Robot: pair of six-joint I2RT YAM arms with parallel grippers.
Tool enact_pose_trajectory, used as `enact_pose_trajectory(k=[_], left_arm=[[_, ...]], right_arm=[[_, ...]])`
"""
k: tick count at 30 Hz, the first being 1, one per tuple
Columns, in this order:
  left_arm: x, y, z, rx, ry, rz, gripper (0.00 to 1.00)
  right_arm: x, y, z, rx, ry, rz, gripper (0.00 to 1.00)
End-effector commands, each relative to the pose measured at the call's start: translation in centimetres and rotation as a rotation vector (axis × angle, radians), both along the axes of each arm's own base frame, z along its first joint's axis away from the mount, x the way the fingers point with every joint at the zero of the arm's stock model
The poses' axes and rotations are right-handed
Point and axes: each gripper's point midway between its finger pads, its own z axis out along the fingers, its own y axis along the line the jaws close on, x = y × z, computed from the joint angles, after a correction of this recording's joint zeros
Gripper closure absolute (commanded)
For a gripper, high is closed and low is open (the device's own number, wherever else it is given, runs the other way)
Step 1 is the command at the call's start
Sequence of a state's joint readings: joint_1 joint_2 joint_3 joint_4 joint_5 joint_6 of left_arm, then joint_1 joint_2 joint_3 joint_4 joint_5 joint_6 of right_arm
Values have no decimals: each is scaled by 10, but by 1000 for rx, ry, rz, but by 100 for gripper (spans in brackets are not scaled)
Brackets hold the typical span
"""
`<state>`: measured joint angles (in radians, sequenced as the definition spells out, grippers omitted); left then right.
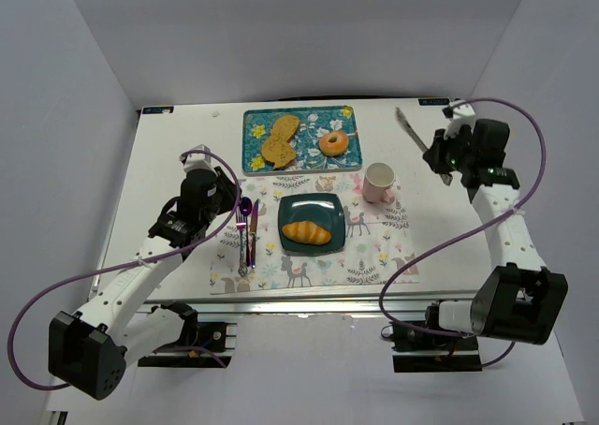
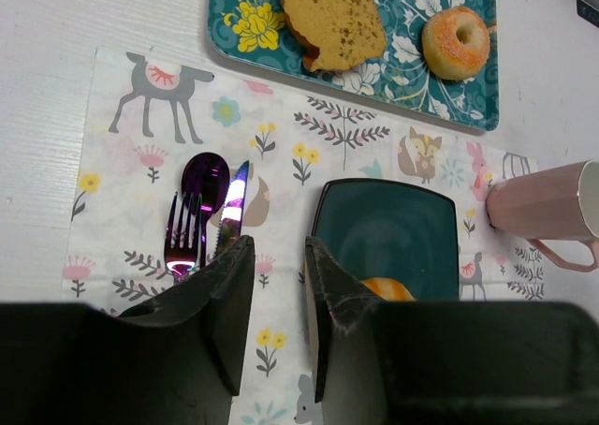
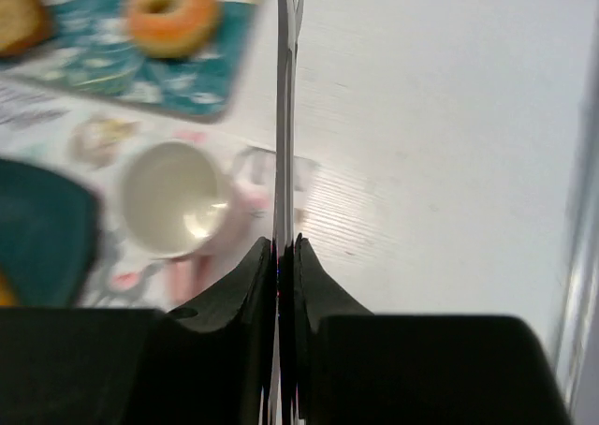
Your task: Place the bread
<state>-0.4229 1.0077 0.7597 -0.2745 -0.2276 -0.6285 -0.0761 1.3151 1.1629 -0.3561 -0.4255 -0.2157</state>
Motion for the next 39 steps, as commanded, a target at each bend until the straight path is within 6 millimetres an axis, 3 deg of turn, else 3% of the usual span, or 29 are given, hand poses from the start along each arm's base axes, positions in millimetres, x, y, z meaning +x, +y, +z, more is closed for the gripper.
enact_pose_trajectory(k=[1,4,9,13,18,20,21,24,26,29,30,31,33,36,39], left_arm=[[3,-4,13,-28,-43,-9,61],[2,-5,13,-30,-41,-13,59],[3,-4,14,-18,-37,-14,56],[3,-4,12,-21,-37,-13,53],[3,-4,11,-26,-37,-9,49],[3,-4,9,-23,-32,-6,48],[3,-4,10,-24,-35,-6,48],[4,-5,8,-23,-30,-9,48],[5,-5,10,-20,-32,-12,48],[6,-4,11,-9,-32,-8,48],[6,-3,11,-7,-31,-8,48],[5,-3,12,-4,-33,-8,48],[6,-2,13,-4,-35,-3,48],[6,-3,14,-11,-40,-2,48],[9,-5,16,-12,-41,-7,50]], right_arm=[[38,-66,-15,-59,-159,-396,100],[34,-80,-69,-45,-5,-434,100],[31,-102,-114,-72,56,-519,100],[26,-105,-157,-114,140,-488,97],[12,-100,-192,-147,250,-381,59],[7,-102,-202,-150,289,-374,50],[8,-102,-201,-141,292,-365,41],[9,-102,-200,-128,299,-353,31],[10,-103,-195,-133,290,-349,29],[14,-102,-170,-143,241,-326,22],[16,-101,-160,-145,217,-305,11],[20,-101,-135,-163,177,-295,11],[27,-106,-109,-199,137,-328,11],[43,-100,-45,-233,62,-329,11],[49,-80,-9,-207,-22,-253,11]])
